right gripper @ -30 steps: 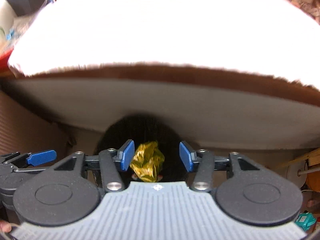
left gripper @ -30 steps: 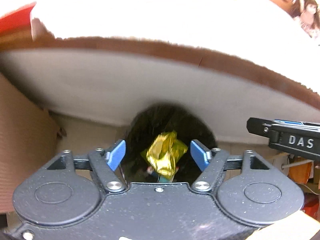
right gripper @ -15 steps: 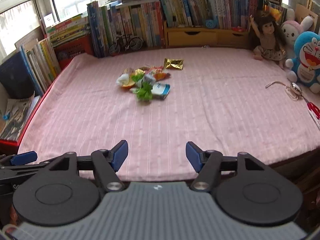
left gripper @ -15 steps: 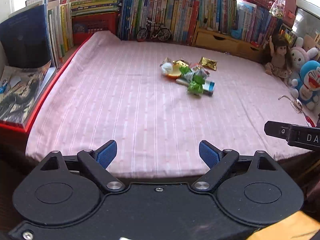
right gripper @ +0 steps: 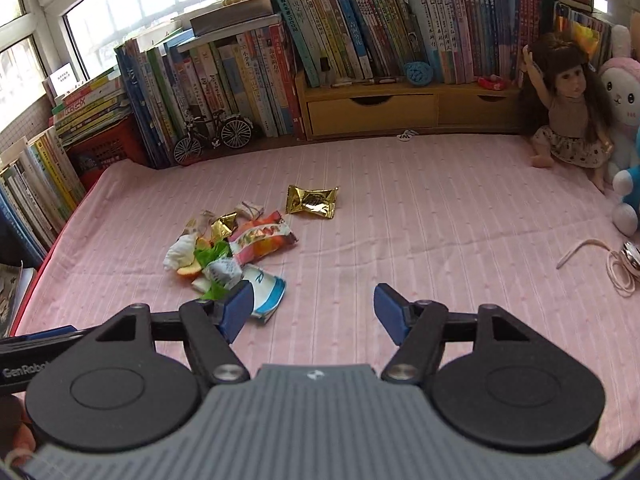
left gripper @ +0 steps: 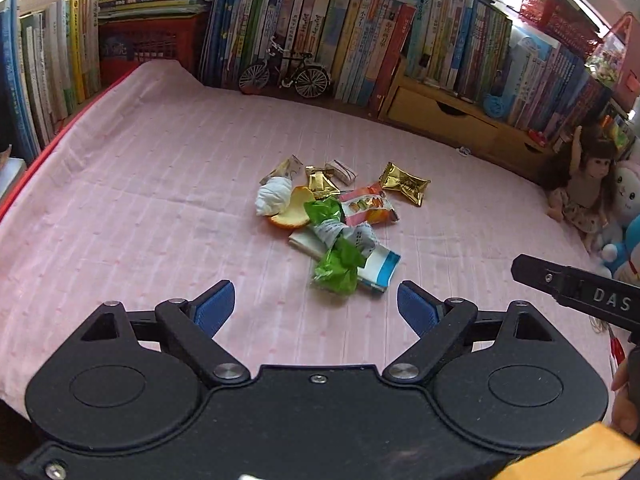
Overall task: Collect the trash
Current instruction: 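Grasp the green-white wrapper with the left tool while the right tool grasps the pink macaron packet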
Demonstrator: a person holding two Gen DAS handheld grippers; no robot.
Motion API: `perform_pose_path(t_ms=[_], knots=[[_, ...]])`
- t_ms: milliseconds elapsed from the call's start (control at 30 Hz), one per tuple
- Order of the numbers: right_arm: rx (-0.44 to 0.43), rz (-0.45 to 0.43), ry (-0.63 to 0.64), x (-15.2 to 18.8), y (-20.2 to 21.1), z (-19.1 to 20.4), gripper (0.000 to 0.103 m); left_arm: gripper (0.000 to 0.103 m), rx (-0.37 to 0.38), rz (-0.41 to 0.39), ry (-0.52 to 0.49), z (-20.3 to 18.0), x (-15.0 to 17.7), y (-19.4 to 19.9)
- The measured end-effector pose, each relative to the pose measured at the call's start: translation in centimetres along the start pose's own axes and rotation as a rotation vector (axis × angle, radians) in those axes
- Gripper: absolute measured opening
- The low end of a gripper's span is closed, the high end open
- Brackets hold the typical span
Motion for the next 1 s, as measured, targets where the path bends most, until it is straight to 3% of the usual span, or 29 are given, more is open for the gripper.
perform_pose_path(t_ms=[100,233,333,433,667,767,800,900,1000], knots=[[-0.024,0.018,-0.005,-2.2,-1.7,-2.8,0.078,0.084,-0.030,0.038,0.025,-2.6,-1.4,-3.7],[-0.046,0.056,-0.002,-4.0,-3.9,-5.6,0.079,0.071,-0.059,0.063,0.026,-5.4,-2.4,-7.4],[-0.066,0.092,-0.003,-4.8,-5.7,-7.1,0.079,0.069,-0.076,0.069,0.010,-7.0,-2.9,-9.5],[-0.095,0.128,-0.014,-5.2,-7.5,-8.0,0.079,0.069,-0.122,0.095,0.015,-7.6,-3.3,-11.7],[-0.162,0.176,-0.012,-6.6,-11.3,-7.8,0.083,0.067,-0.134,0.163,0.064,-7.6,-4.0,-15.1],[-0.186,0.189,-0.003,-7.1,-12.9,-7.2,0.085,0.061,-0.129,0.189,0.070,-7.5,-3.8,-15.9],[-0.195,0.194,0.002,-7.2,-13.3,-7.0,0.086,0.052,-0.126,0.183,0.068,-7.6,-3.9,-15.8],[-0.219,0.211,0.013,-7.5,-14.8,-6.3,0.088,0.047,-0.091,0.176,0.068,-7.4,-4.3,-15.2],[-0.240,0.235,0.034,-7.4,-16.2,-5.3,0.089,0.044,-0.111,0.132,0.024,-7.0,-4.7,-13.8]])
Point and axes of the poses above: each gripper's, at about its wrist camera, not at the fingertips, and y roughly against the way its jaws point, z to its left, x to its underside, the point moved 5 cm from there along -y, roughly the way its jaws point, and after that the axes turned 14 degrees about -x, right-handed, at the moved point
